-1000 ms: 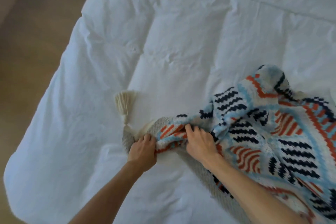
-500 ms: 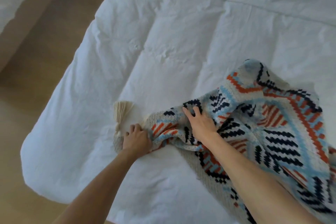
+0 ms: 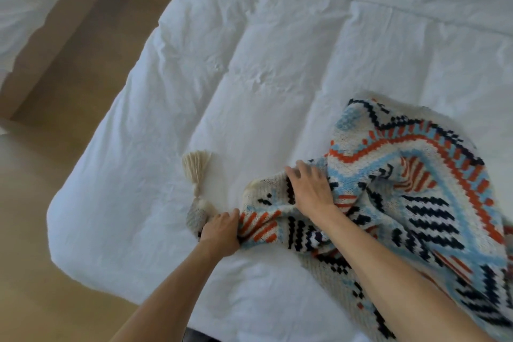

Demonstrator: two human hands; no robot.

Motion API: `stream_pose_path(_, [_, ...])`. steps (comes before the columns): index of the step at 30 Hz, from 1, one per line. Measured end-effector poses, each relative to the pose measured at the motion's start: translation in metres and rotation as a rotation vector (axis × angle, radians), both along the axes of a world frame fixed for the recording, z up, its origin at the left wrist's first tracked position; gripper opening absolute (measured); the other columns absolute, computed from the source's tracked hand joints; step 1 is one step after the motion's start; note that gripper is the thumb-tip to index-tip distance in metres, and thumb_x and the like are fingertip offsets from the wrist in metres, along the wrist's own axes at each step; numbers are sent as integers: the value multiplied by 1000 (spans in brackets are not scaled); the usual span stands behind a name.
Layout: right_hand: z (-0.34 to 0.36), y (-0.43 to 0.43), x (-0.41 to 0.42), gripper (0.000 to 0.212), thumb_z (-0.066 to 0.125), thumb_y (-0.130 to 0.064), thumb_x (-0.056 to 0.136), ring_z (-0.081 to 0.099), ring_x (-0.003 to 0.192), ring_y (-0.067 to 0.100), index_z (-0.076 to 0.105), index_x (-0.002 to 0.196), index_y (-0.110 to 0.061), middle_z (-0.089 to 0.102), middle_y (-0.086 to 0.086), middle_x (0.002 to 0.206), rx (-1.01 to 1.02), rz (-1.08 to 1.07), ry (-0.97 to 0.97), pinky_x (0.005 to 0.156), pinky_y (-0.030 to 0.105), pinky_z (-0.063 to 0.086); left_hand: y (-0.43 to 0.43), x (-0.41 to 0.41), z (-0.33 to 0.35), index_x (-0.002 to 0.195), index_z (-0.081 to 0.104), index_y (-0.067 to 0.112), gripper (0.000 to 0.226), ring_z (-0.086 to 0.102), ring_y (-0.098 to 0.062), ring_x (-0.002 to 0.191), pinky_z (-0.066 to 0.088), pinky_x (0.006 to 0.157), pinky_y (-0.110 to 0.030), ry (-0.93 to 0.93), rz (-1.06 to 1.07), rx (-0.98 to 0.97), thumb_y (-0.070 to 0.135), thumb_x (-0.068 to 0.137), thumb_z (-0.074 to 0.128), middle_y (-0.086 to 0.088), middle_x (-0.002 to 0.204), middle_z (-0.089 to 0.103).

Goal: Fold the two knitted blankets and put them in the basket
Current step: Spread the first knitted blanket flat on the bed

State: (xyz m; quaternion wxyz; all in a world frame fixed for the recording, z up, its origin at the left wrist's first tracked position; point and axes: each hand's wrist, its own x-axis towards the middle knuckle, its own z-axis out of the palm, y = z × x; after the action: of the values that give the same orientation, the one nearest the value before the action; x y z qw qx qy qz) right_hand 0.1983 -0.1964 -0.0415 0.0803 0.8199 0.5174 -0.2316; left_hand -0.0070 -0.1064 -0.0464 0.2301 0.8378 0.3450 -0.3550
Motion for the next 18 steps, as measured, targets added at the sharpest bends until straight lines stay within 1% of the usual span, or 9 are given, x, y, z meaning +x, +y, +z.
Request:
stream_pose_path(2, [-4,5,7,85,62,3,76,39,124,37,18,144,-22,23,17,145,-80,-52,39,101,46,42,6,-1,1,106,39,18,34,56,-23,93,49,76,-33,-16,25,-72,30,80,57,-5,104,55])
stream_pose_path(3, [-6,5,8,84,59,5,77,44,119,36,18,144,-22,27,17,142,-112,-88,80,96,44,46,10,0,3,101,38,20,33,54,-21,89,48,75,-32,-36,56,-113,33,78,57,-3,100,54])
stream_pose_path(6, [-8,2,3,63,53,5,82,58,95,29,30,136,-16,46,16,122,-171,-97,101,77,36,50,20,4,6,94,41,20,32,51,-19,85,43,86,-38,-142,130,-88,46,76,48,0,91,53])
stream_pose_path(8, [-7,1,-2,47,54,3,84,58,92,28,40,126,-11,49,14,115,-205,-88,34,73,34,48,26,8,8,94,44,19,39,52,-17,84,36,93,-41,-235,157,-25,51,73,38,1,89,54])
stream_pose_path(9, [-6,3,-5,41,56,1,83,57,94,28,44,121,-9,48,13,115,-205,-94,4,74,34,48,29,9,10,96,46,19,40,52,-16,84,36,92,-39,-295,204,-42,52,74,37,2,91,54])
stream_pose_path(11, [-1,12,-11,37,61,-4,82,53,100,28,46,116,-9,47,12,118,-165,-121,-17,79,34,48,38,11,13,107,46,17,36,52,-15,84,41,82,-31,-393,347,-134,44,83,46,1,96,54])
stream_pose_path(13, [8,31,-15,38,63,-7,82,51,102,28,45,116,-8,47,12,120,-97,-156,-22,81,33,48,51,8,16,110,45,16,27,53,-14,81,44,68,-25,-422,413,-151,28,87,52,0,97,54])
stream_pose_path(16, [28,75,-20,39,61,-9,83,50,99,28,43,118,-7,45,13,120,9,-189,-52,78,33,46,84,-11,19,96,49,15,7,54,-12,69,42,53,-20,-426,392,-44,18,89,48,0,87,58])
stream_pose_path(18, [43,114,-25,37,59,-6,82,48,95,28,42,115,-7,44,14,116,128,-184,-61,72,32,42,113,-29,23,90,47,13,6,51,-17,65,37,52,-26,-421,412,64,19,90,45,-1,79,55])
